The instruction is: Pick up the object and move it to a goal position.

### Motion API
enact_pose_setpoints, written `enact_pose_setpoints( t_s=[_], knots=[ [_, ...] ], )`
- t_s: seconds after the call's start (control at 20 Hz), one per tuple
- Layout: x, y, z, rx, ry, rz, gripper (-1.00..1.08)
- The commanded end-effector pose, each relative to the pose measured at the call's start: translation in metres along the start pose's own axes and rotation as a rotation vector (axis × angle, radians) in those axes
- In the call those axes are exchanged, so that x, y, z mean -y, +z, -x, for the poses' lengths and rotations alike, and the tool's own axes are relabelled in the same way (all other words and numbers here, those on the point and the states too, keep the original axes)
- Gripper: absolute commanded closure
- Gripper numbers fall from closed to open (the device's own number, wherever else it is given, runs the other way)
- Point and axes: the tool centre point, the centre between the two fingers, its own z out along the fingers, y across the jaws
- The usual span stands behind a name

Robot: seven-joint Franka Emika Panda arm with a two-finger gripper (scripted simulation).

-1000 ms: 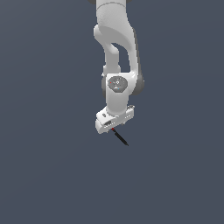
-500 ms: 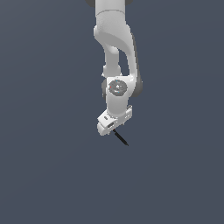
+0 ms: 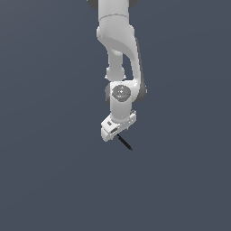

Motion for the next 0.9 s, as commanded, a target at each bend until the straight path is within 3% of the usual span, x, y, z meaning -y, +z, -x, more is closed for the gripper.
enact_pose_setpoints(
  t_s=[0.0,0.5,0.55,0.85],
  knots=[
    [0.001,0.011,0.001,0.001,-0.001,-0.001,-0.92],
    [0.000,0.040,0.000,0.001,-0.004,-0.001,-0.92],
    [0.000,0.040,0.000,0.001,-0.004,-0.001,1.08],
    [0.000,0.040,0.000,0.001,-0.004,-0.001,1.08]
  ],
)
